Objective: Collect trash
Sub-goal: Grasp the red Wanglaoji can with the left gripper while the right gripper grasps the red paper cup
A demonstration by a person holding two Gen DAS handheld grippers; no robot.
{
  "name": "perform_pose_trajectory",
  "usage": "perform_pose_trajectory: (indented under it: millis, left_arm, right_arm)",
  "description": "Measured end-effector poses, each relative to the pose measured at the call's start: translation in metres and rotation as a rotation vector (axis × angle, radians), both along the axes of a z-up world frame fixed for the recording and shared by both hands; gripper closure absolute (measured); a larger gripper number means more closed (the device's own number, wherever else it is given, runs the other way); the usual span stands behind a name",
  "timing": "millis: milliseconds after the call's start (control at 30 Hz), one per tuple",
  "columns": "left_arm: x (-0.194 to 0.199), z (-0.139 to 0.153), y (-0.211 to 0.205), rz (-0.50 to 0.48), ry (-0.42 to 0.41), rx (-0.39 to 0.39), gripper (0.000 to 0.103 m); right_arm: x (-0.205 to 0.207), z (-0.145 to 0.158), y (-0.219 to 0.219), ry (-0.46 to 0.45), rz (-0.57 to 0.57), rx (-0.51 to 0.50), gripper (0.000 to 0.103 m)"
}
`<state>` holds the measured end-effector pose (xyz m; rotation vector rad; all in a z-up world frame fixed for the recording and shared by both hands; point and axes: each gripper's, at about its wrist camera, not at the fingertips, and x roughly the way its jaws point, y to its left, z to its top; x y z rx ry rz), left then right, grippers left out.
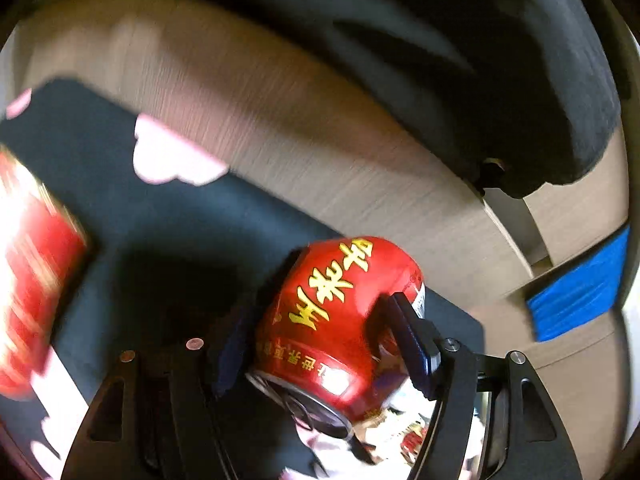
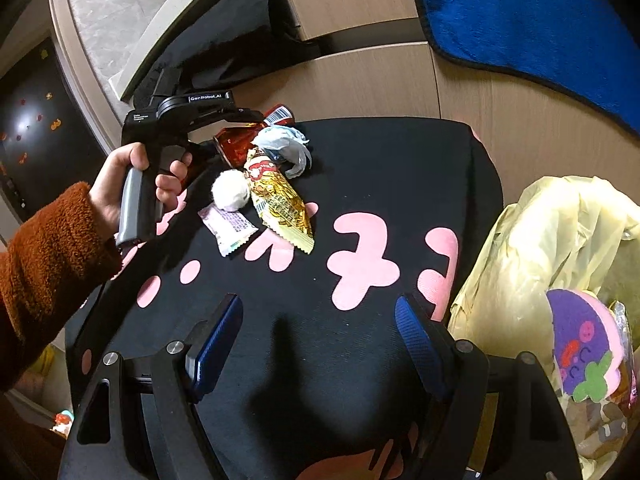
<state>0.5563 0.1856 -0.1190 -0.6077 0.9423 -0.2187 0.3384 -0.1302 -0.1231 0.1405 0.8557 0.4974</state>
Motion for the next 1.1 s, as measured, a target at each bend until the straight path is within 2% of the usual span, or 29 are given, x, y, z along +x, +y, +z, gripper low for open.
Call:
perform_pose_trajectory:
  millis: [100,233,267,467,600,700,867,967,1100]
  left_arm:
    - [-0.014,-0.005,-0.001,-0.017,0.022,-0.040,0.037]
    - [-0.045,0.002,-0.007,-0.078,0.002,-0.046,0.050]
    - [-0.054,0.006,-0.006,-0.078,-0.014,-0.035,0.053]
    - [-0.116,0.026,0.024,-0.055,-0.061,0.052,0.058]
    - [-0.179,0.035,0.075,0.045,-0.111,0.089,0.058]
    - [-0.218,0.035,0.116,0.146,-0.134,0.122,0.058]
    - [-0.272,0.025,0.186,0.306,-0.140,0.178,0.058]
    - [-0.295,0.019,0.214,0.368,-0.139,0.191,0.058]
    - [-0.310,0.012,0.230,0.425,-0.139,0.225,0.058]
  right_arm:
    - [-0.002,0.001,0.000,-0.005,-0.002,0.000,0.027]
    - [-0.006,0.003,0.001,0.000,-0.002,0.009,0.027]
    - [-0.007,0.005,0.003,-0.002,0.000,0.010,0.027]
    - [-0.009,0.021,0.025,-0.035,0.032,-0.012,0.027]
    - [-0.003,0.041,0.057,-0.085,0.065,-0.047,0.027]
    - [0.010,0.057,0.092,-0.113,0.088,-0.044,0.027]
    - [0.053,0.073,0.167,-0.110,0.119,0.023,0.027]
    - [0.076,0.073,0.222,-0.116,0.146,0.017,0.027]
    - [0.104,0.061,0.311,-0.106,0.226,0.019,0.027]
